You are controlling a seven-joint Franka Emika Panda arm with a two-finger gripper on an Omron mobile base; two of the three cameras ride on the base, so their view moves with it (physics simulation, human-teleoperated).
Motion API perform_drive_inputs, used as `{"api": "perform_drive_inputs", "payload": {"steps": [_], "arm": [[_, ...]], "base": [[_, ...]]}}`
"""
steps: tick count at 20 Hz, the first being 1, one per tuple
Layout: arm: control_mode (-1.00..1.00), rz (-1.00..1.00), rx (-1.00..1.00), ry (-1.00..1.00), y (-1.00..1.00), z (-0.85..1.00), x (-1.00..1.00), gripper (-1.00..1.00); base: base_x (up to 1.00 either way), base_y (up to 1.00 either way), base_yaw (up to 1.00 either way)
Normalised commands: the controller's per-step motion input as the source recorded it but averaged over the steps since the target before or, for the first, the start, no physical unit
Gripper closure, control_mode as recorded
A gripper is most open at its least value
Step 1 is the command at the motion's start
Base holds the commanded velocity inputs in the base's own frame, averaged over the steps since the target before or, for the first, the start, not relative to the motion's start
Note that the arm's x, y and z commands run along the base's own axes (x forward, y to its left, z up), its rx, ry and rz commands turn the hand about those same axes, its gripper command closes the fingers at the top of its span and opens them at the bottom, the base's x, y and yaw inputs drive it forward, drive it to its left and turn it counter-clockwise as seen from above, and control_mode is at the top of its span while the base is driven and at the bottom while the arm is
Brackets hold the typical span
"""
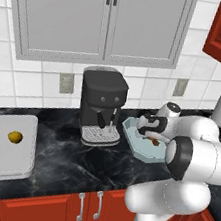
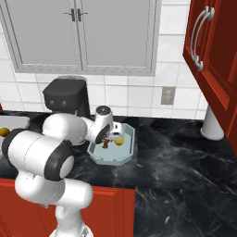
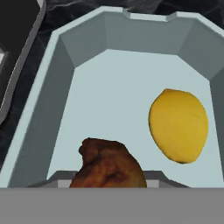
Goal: Place one lemon and one chicken drumstick in each tupperware on the nearby counter, to pack two identical lunches.
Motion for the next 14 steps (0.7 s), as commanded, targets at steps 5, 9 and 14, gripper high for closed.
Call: {"api": "perform_drive_inputs", "payload": {"steps": [5,9,14], "arm": [[-1.00,0.01,0.00,0.00,-0.02,-0.28,0.34,1.00],[-1.00,0.00,0.00,0.03,0.00,-0.21,0.40,1.00],[-1.00,0.00,0.00,0.03,0.00,-0.19,0.26,1.00]], "base": [[0.00,0.00,0.00],[0.00,0.00,0.00],[0.00,0.00,0.00]]}}
